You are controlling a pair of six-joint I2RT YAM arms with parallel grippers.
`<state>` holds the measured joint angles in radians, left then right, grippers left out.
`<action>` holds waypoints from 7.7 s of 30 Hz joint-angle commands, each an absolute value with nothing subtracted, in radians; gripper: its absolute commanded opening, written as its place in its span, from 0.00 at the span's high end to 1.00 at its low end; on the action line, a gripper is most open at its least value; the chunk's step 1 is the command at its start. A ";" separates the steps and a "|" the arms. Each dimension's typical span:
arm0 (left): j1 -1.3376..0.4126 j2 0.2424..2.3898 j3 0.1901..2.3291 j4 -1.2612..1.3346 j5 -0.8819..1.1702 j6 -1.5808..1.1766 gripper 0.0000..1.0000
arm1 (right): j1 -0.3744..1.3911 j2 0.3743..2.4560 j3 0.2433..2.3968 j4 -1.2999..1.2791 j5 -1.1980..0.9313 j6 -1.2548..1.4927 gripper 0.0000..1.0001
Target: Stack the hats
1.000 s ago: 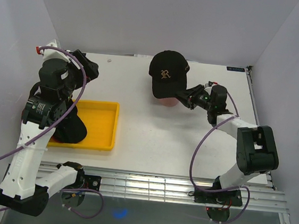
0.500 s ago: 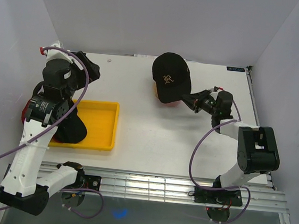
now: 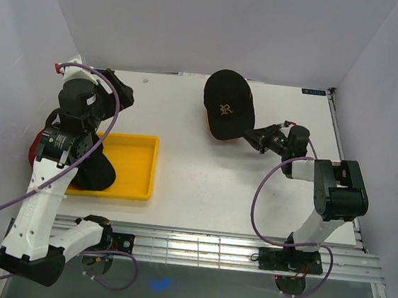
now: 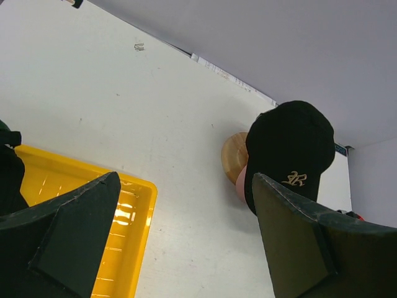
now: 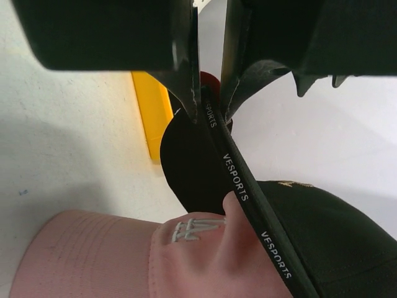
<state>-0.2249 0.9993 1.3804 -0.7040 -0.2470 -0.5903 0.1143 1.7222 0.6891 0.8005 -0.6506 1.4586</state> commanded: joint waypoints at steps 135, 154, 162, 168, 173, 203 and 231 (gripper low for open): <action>0.170 1.101 0.971 -0.851 -0.187 -0.632 0.63 | 1.163 1.991 1.654 -0.109 -0.137 0.175 0.36; 0.172 1.058 0.994 -0.891 -0.161 -0.589 0.53 | 1.279 2.160 1.789 -0.097 0.141 0.083 0.47; 0.172 1.043 1.008 -0.911 -0.153 -0.581 0.52 | 1.285 2.180 1.790 -0.043 0.173 0.089 0.55; 0.170 1.028 1.005 -0.919 -0.153 -0.578 0.49 | 1.295 2.158 1.760 0.024 0.242 0.084 0.65; 0.170 1.012 1.025 -0.919 -0.153 -0.569 0.41 | 1.295 2.094 1.717 0.035 0.258 0.081 0.92; 0.169 1.121 1.469 -0.833 0.216 -0.476 0.05 | 1.221 1.842 1.924 -0.357 0.148 0.188 0.92; 0.058 1.094 1.402 -0.828 0.201 -0.414 0.18 | 0.744 1.773 1.076 0.811 -0.971 1.342 0.92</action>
